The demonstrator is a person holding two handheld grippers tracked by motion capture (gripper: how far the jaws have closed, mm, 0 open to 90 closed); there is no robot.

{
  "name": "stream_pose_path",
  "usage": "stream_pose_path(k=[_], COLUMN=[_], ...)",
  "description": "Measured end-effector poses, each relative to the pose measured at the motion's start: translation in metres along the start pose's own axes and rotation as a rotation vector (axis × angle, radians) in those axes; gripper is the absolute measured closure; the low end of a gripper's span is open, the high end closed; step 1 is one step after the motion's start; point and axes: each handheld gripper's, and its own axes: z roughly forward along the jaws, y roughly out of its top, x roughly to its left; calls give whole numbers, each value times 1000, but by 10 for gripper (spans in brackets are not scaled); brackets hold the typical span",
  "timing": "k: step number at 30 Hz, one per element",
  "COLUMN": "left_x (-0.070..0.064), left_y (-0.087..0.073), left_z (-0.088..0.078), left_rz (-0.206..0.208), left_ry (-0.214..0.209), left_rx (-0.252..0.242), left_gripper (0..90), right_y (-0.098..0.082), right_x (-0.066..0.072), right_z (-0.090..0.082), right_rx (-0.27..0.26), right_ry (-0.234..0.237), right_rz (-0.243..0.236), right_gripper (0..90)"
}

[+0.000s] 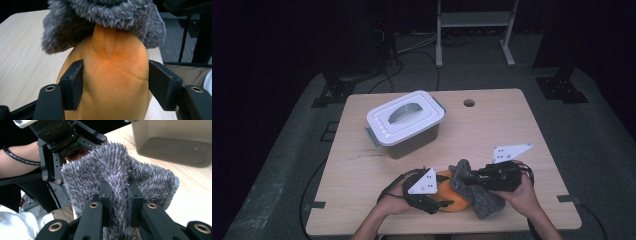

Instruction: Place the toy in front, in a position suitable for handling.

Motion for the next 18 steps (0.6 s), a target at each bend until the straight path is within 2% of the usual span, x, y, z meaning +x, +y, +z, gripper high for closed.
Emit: stream_pose_path(k=[3,7,13,16,18], left_x=[0,3,14,19,21], left_y=[0,-1,-8,-11,-11], left_z=[1,0,-6,-8,-9], left_rz=[3,-24,-122,-173,-197], left_ry=[-5,5,26,30,42], left_rx=[4,-3,-36,-54,-59], left_gripper=[339,347,361,372,382], right_y=[-3,-11,-24,-24,-18], right_x=[-4,-14,-29,-30,-24], right_z=[3,1,-1,-3,-6], right_rx=[29,37,63,65,35], right_ry=[5,1,-24,-40,-47], right_rz=[10,54,115,116,94], right_gripper=[772,774,774,775,776])
